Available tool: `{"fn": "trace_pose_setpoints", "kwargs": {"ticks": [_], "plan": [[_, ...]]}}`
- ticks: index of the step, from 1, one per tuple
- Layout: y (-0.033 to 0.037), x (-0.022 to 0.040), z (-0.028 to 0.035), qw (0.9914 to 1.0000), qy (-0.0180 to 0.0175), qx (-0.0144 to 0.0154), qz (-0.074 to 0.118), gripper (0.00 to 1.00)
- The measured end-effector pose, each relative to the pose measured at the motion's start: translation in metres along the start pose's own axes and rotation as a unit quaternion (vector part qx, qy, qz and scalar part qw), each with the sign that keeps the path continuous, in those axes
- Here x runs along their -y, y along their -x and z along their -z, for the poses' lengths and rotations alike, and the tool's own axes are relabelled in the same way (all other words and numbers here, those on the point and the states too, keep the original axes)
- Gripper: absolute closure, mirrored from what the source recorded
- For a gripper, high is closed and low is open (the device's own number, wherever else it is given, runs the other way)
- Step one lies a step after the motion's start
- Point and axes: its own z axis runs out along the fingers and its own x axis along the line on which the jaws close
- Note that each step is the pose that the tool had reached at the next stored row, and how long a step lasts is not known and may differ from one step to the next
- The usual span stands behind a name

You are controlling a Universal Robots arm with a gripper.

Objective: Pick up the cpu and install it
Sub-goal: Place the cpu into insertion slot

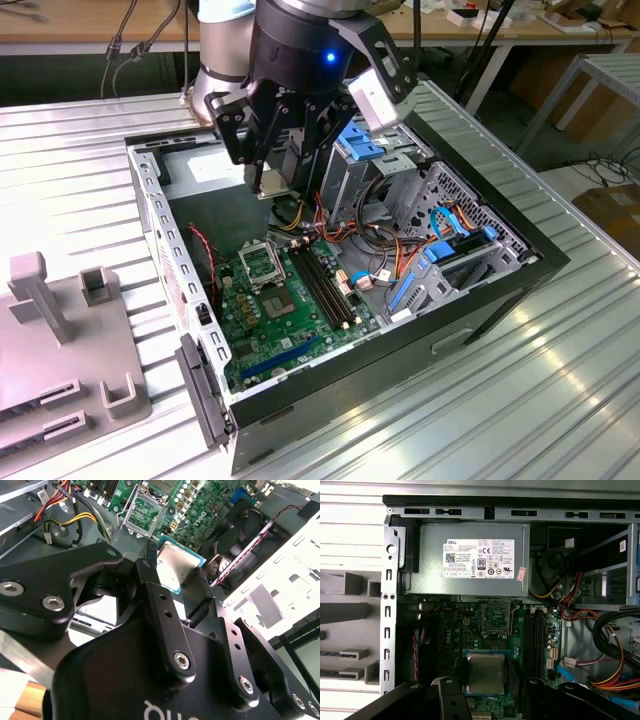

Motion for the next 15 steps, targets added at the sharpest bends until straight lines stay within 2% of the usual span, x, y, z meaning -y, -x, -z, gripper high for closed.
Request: {"fn": "trace_pose_setpoints", "kwargs": {"ticks": [15], "plan": [[0.0035, 0.0001, 0.0001, 1.0, 0.0, 0.0, 0.0, 0.55]]}}
